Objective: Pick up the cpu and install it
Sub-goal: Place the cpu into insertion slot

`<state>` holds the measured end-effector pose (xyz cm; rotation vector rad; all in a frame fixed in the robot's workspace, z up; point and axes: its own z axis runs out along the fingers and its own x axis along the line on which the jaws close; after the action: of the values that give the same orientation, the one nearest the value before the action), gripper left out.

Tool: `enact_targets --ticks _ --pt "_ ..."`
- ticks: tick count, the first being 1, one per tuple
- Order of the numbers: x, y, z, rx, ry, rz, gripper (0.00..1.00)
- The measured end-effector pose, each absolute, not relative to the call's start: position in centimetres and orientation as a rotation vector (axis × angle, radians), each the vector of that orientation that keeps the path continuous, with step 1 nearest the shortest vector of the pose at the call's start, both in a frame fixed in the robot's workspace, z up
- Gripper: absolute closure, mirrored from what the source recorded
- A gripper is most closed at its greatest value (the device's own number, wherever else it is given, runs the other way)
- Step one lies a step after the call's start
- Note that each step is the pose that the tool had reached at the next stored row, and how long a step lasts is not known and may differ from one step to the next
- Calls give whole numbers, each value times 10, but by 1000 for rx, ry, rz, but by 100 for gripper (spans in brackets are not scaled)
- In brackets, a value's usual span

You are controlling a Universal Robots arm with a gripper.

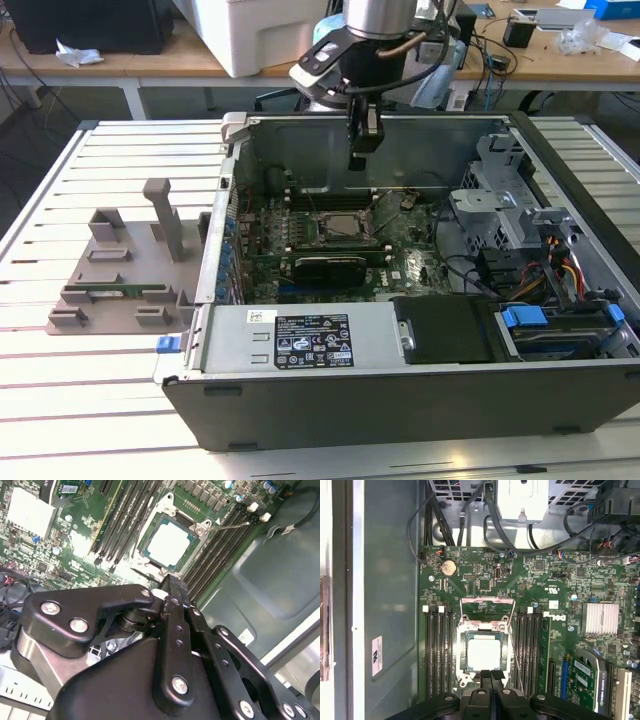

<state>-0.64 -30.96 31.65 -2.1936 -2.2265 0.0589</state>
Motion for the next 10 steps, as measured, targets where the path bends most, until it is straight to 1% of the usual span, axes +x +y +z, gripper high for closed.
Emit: enact_targets --ticks 10 --pt "-6 -310 318 -2193 -2226 57 89"
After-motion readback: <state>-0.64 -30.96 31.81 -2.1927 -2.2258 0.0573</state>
